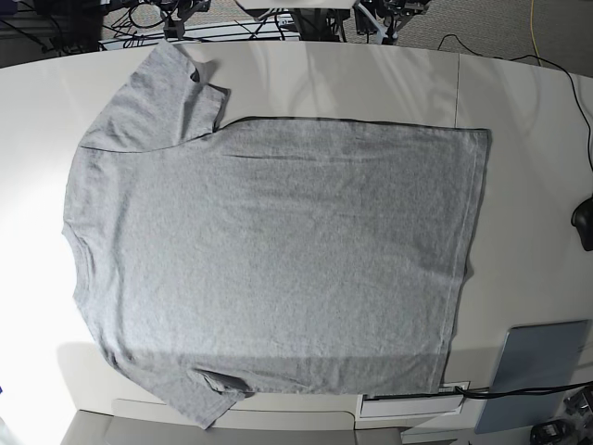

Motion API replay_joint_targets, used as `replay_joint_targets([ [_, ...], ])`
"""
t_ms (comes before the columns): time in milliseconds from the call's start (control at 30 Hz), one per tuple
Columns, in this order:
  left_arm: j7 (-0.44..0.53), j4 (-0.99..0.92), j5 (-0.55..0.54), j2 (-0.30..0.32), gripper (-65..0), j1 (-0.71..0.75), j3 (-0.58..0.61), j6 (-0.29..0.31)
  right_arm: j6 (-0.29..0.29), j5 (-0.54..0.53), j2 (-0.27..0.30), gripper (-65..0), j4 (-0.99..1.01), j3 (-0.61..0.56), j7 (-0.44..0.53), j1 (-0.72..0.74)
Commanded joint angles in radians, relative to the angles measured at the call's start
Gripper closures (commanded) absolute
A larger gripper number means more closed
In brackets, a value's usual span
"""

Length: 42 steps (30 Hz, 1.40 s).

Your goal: Fold the T-shirt properly

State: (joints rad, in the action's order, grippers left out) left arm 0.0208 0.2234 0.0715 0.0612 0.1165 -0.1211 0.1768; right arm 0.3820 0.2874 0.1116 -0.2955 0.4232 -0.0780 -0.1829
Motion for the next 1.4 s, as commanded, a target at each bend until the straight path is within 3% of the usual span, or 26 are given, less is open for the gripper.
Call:
replay_joint_targets([
  [0, 0.002, 0.004, 0.005, 0.003, -23.9, 0.006, 0.000, 0.006, 0.003, -0.002, 0.008, -26.6, -0.004, 0.001, -0.005, -0.014],
  [233, -0.010, 0.084, 0.066, 0.003, -23.9, 0.080, 0.000, 0.007, 0.004, -0.003, 0.013, -26.6, -0.005, 0.001, 0.046, -0.088],
  [367, -0.053, 0.205, 0.041, 0.004, -23.9, 0.172, 0.000, 0.006, 0.017, -0.021, 0.032, -26.5, -0.020, 0.001, 0.070, -0.141],
  [467, -0.085, 0.337, -0.007, 0.012, -23.9, 0.255, 0.000, 0.008, 0.106, -0.085, 0.044, -26.6, -0.095, 0.001, 0.061, -0.206],
  [567, -0.135, 0.493, -0.072, 0.034, -23.9, 0.345, 0.000, 0.071, 0.207, -0.159, 0.050, -26.6, -0.217, 0.001, 0.024, -0.288],
  [633, -0.174, 0.601, -0.120, 0.052, -23.9, 0.406, 0.000, 0.117, 0.234, -0.200, 0.050, -26.5, -0.315, 0.001, -0.023, -0.344],
  [733, -0.209, 0.768, -0.171, 0.081, -23.9, 0.498, 0.000, 0.124, 0.238, -0.255, 0.050, -26.5, -0.478, 0.001, -0.093, -0.433],
  [967, -0.266, 1.174, -0.196, 0.163, -23.9, 0.721, 0.000, 0.089, 0.256, -0.448, 0.083, -26.6, -0.890, 0.001, -0.185, -0.688],
  [1133, -0.269, 1.465, -0.196, 0.231, -23.9, 0.856, 0.000, 0.023, 0.280, -0.586, 0.141, -26.5, -1.143, 0.004, -0.232, -0.867],
  [1367, -0.366, 1.752, -0.196, 0.304, -23.9, 0.889, 0.000, -0.042, 0.280, -0.637, 0.171, -26.5, -1.384, 0.067, -0.248, -1.006],
])
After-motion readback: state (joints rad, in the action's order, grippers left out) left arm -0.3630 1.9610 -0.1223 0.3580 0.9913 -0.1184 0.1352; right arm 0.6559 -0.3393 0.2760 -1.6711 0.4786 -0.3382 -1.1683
